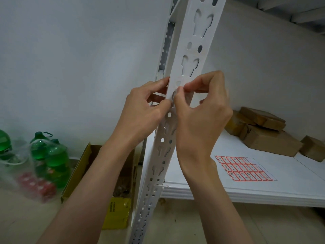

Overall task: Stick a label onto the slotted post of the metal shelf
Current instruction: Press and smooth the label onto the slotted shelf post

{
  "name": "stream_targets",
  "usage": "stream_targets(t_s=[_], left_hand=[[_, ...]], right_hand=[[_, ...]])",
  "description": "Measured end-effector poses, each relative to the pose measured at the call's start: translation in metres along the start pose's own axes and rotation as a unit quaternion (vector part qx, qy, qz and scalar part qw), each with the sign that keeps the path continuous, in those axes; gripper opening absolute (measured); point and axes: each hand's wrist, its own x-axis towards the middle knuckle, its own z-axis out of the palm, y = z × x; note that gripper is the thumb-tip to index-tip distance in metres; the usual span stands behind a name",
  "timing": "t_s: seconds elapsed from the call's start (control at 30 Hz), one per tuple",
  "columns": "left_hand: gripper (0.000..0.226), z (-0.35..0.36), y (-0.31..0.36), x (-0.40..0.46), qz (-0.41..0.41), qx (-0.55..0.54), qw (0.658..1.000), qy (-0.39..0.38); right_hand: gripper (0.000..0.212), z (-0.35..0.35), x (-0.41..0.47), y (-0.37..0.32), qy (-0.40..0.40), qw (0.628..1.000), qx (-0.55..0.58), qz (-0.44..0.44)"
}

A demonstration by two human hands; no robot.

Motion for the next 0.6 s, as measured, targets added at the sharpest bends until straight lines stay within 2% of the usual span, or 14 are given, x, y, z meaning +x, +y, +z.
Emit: stream_targets(t_s=[0.27,0.6], left_hand=[[0.041,-0.0007,0.0013,-0.0002,0.011,-0.015,1.0,-0.005],[0.044,-0.0019,-0.0007,-0.0001,0.011,-0.01,1.0,-0.01]], right_hand=[[0.015,0.0057,-0.0056,0.0013,0.036,0.999,-0.003,-0.007],[0.014,0.0082,-0.0022,0.0072,0.03,0.999,0.001,-0.032]])
